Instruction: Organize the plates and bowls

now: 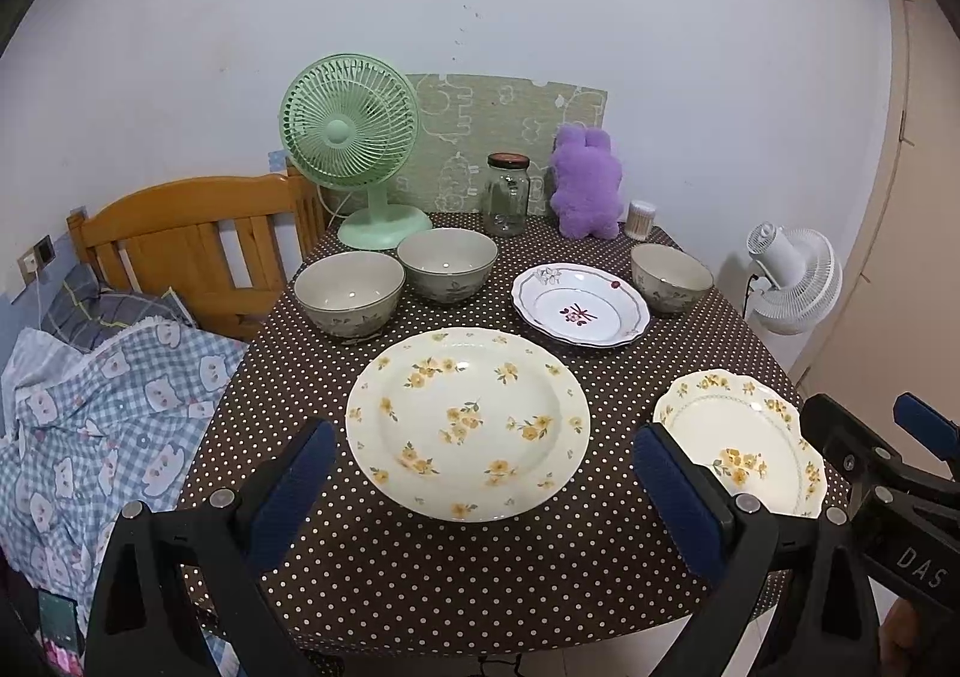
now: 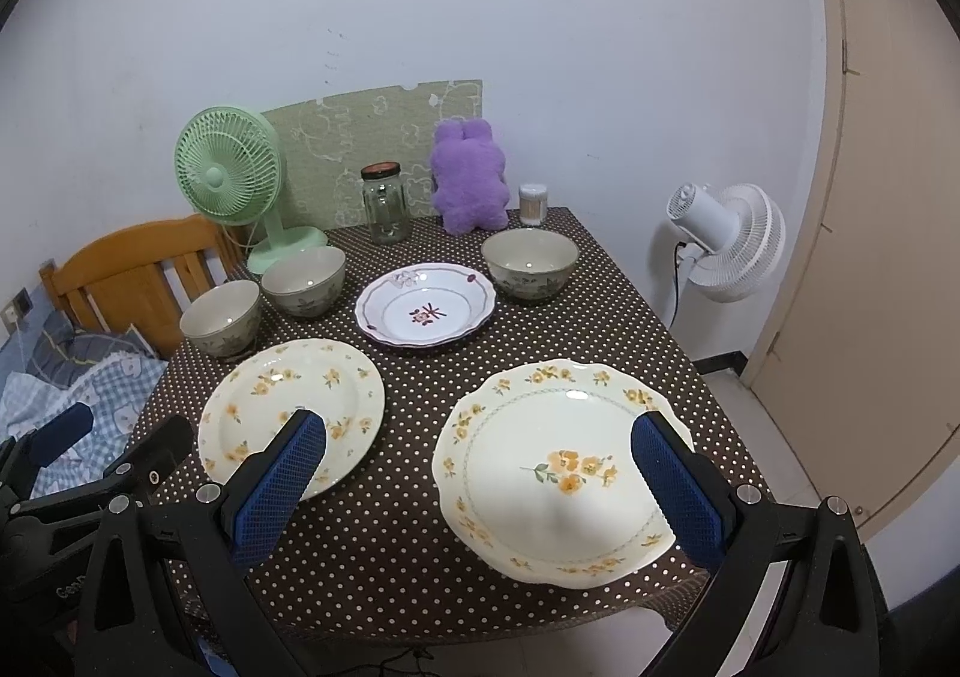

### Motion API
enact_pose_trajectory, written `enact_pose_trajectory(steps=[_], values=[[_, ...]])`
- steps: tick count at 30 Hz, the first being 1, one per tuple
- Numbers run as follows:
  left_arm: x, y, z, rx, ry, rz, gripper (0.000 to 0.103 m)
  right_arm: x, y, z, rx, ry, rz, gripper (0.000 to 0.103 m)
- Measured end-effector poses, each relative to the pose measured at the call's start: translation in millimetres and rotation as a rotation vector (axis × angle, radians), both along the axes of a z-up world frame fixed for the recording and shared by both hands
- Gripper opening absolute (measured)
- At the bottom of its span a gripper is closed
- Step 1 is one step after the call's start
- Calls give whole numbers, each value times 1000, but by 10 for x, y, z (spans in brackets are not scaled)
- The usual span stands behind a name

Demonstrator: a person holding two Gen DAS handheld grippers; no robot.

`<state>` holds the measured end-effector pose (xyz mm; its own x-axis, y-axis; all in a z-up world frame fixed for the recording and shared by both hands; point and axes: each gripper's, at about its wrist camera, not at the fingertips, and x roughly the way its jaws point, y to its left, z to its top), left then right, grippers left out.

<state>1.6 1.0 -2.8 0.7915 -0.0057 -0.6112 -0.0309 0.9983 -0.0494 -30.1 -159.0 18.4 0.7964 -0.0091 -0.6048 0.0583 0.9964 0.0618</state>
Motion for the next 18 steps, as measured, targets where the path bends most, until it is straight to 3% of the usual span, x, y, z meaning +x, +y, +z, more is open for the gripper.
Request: enact_pose_trajectory(steps=[7, 11, 18], values=[[12, 44, -26, 4, 9, -12, 99, 0, 51, -10, -2, 8, -12, 103], [-8, 62, -1, 23, -43, -18, 99, -8, 87, -3, 1, 9, -21, 103], [70, 115, -21, 28, -48, -88, 99, -4, 125, -31, 6, 8, -88, 103]])
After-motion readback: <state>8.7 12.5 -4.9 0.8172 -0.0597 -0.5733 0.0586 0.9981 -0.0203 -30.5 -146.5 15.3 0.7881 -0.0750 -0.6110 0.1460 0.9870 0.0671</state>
